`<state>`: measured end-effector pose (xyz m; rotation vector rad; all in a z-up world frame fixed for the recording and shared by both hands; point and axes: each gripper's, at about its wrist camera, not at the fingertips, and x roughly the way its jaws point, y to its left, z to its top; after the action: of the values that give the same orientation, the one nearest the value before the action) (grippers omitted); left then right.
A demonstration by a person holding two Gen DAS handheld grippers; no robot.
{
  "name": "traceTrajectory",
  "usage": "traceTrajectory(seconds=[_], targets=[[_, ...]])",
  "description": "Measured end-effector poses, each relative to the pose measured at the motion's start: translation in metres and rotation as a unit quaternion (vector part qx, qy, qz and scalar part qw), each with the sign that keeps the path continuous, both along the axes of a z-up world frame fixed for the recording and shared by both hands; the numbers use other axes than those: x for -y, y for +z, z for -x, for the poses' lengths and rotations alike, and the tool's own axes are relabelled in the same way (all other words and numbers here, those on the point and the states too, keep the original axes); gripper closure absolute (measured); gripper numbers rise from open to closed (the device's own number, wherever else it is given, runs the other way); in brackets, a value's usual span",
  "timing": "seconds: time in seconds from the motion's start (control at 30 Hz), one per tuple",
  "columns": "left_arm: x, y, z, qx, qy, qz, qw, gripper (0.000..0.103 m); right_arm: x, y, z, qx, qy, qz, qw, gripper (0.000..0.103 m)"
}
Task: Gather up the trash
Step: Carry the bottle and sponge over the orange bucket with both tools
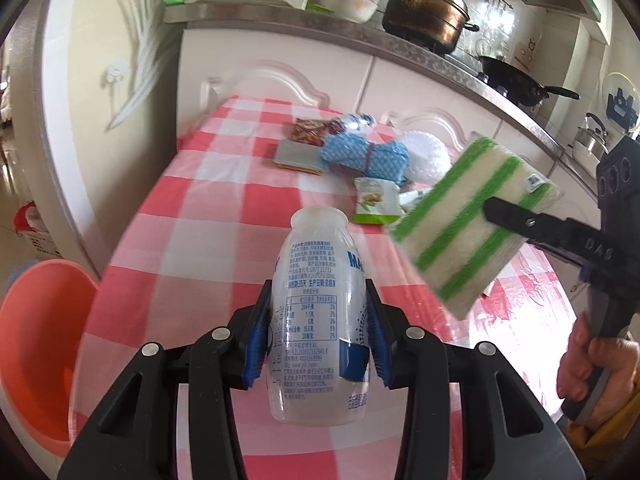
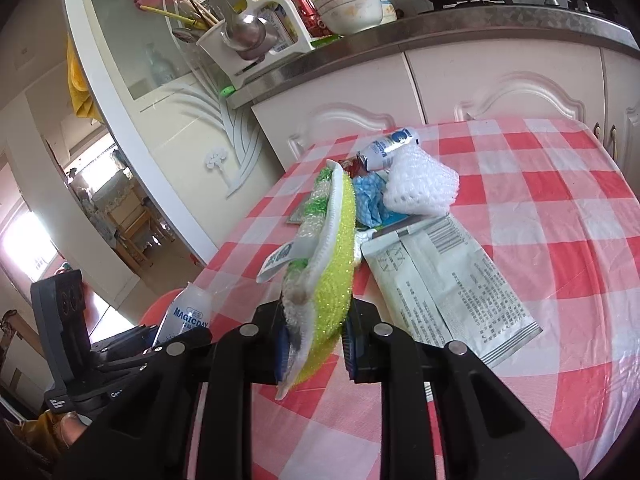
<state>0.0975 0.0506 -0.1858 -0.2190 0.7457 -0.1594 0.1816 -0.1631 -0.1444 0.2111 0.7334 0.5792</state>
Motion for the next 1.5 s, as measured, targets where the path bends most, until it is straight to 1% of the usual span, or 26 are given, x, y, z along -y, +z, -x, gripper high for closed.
traceTrajectory(seconds=[0.17,0.23,0.33,0.47,0.57,0.77,0.9,1.1,1.27,1.5], targets=[[-0.021,0.007,0.009,0.017,0.031,-0.020,0.9992,0.059,-0.006,0.011,0.001,0.002,0.005,-0.005,1.000,0.081],[-0.034,0.010,0.014,0.022,0.054,-0.037,0.9976,0.059,-0.011,0.016,0.001,0.003,0.011,-0.010,1.000,0.081],[-0.052,0.013,0.019,0.025,0.083,-0.051,0.9949,0.059,-0.022,0.021,0.001,0.000,0.024,-0.017,1.000,0.081],[-0.078,0.018,0.028,0.029,0.121,-0.072,0.9896,0.059,-0.044,0.027,0.003,0.001,0.050,-0.017,0.999,0.081],[-0.097,0.022,0.036,0.031,0.150,-0.090,0.9840,0.059,-0.065,0.031,0.004,0.000,0.074,-0.017,0.997,0.081],[-0.131,0.024,0.054,0.028,0.200,-0.114,0.9728,0.059,-0.112,0.039,0.013,0.006,0.127,-0.008,0.992,0.081],[-0.144,0.024,0.058,0.025,0.220,-0.130,0.9664,0.059,-0.143,0.047,0.017,0.014,0.158,-0.001,0.987,0.081],[-0.159,0.024,0.064,0.022,0.244,-0.139,0.9594,0.059,-0.188,0.053,0.022,0.021,0.201,0.013,0.979,0.081],[-0.166,0.022,0.065,0.017,0.258,-0.152,0.9540,0.059,-0.224,0.053,0.025,0.022,0.230,0.023,0.973,0.080],[-0.181,0.018,0.068,0.005,0.277,-0.160,0.9473,0.059,-0.263,0.044,0.031,0.021,0.264,0.042,0.963,0.080]])
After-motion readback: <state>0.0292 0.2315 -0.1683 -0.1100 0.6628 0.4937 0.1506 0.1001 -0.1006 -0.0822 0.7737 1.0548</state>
